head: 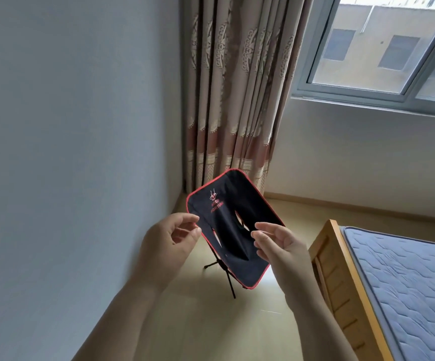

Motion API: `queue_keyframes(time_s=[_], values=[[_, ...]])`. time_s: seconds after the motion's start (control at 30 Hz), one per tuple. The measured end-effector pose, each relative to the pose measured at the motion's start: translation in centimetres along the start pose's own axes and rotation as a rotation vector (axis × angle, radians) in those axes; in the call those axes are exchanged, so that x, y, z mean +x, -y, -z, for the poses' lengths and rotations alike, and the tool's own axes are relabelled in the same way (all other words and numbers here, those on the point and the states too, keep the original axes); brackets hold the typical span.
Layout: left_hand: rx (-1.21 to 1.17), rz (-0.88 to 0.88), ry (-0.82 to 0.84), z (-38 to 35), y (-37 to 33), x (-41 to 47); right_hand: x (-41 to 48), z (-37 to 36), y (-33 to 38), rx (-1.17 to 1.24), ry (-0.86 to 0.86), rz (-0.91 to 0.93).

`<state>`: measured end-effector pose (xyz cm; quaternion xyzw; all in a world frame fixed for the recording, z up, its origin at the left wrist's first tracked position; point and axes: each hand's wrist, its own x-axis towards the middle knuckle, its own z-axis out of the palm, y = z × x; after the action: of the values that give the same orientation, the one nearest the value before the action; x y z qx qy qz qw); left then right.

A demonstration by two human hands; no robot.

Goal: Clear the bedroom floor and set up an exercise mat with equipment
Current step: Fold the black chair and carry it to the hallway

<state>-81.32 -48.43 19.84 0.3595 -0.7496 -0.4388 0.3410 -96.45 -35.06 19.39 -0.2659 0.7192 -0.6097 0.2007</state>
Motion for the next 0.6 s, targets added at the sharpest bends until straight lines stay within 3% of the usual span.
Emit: queue_keyframes(time_s=[0.6], values=[[0.013,0.064,0.058,-4.2,6.9,26.2,25.4,-7.9,-2.5,-0.072,-0.007,-0.125]])
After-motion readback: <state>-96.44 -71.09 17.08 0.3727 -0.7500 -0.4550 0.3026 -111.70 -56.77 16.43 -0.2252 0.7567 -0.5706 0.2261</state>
